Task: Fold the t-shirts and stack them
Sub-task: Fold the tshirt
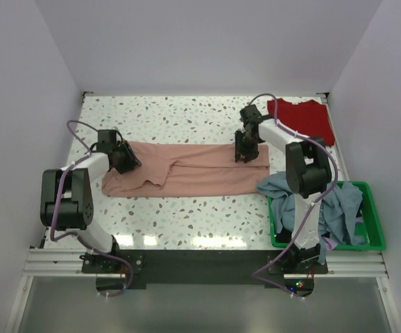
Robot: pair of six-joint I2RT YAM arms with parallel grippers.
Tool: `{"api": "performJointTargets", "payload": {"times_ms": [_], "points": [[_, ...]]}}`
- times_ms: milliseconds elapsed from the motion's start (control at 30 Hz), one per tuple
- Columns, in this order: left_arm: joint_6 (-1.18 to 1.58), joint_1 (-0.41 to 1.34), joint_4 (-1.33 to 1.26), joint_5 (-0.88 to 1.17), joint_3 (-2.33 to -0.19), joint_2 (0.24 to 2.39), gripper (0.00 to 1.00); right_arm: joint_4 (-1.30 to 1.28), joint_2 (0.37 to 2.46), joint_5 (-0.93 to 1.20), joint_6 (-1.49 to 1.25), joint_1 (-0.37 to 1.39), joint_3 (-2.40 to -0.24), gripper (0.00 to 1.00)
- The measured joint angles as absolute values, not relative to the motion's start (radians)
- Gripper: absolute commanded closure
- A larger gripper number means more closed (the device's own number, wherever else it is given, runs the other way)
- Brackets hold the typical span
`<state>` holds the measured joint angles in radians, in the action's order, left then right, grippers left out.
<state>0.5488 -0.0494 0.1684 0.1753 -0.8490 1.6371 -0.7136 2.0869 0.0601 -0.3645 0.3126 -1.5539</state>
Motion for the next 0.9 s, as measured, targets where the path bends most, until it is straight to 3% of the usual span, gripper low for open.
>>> {"api": "performJointTargets", "payload": {"times_ms": [167, 333, 600, 900], "points": [[0.532, -0.050, 0.266, 0.160, -0.965, 1.618, 0.48, -0.759, 2.091, 0.040, -0.347, 0.316, -1.622, 0.55], [0.513, -0.064, 0.311, 0.152, -0.990, 1.495, 0.47, -0.779, 2.035, 0.034, -0.369, 0.399, -1.658, 0.55], [0.471, -0.184, 0.311, 0.168, -0.775, 1.354, 0.47, -0.668, 1.999, 0.139, -0.559, 0.770, -1.666, 0.55], [0.389, -0.227, 0.342, 0.186, -0.682, 1.233, 0.46, -0.595, 2.162, 0.171, -0.710, 0.908, -1.713, 0.55]]}}
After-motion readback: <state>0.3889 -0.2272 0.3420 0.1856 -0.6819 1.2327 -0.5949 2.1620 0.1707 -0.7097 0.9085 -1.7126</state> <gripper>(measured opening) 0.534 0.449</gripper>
